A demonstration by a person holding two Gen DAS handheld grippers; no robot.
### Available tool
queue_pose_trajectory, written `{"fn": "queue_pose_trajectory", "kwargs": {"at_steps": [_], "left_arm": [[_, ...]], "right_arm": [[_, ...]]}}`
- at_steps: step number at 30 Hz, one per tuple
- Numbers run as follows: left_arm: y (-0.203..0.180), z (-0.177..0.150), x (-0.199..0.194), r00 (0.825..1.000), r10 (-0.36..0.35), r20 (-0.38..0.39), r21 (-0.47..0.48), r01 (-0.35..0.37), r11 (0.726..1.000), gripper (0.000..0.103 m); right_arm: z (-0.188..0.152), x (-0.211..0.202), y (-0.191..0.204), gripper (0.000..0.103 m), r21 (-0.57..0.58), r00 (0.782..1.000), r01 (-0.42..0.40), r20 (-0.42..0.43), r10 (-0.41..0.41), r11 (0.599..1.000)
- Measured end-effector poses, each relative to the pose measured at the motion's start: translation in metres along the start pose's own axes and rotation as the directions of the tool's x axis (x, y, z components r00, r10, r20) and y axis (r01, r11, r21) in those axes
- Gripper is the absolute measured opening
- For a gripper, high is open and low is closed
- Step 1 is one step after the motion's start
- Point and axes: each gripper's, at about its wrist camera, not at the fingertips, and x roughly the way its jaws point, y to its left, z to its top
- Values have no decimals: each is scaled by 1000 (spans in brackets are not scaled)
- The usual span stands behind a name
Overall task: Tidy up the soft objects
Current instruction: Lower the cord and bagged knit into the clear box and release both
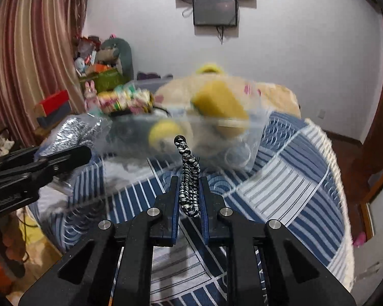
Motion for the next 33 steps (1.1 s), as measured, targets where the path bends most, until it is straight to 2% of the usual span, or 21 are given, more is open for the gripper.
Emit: {"fn": "queue_pose_trajectory", "kwargs": {"at_steps": [4, 9, 17, 24, 33], "left_arm": [[0, 19, -7, 999, -4, 48, 6, 4, 1000, 39], [0, 39, -7, 996, 11, 83, 28, -13, 1000, 39], [4, 66, 11, 996, -4, 86, 27, 2, 1000, 39], [7, 78, 41, 998, -49, 26, 18, 49, 999, 39], [11, 87, 89, 999, 1, -39, 30, 0, 1000, 39]], "right_arm": [[15, -17, 2, 13, -5, 997, 0, 72, 0, 1000], [45, -18, 6, 13, 2, 991, 2, 135, -2, 1000], [70, -13, 7, 13, 14, 982, 4, 186, -6, 1000], [88, 7, 11, 13, 16, 985, -15, 174, 11, 1000], [92, 45, 17, 13, -1, 995, -13, 98, 13, 1000]]}}
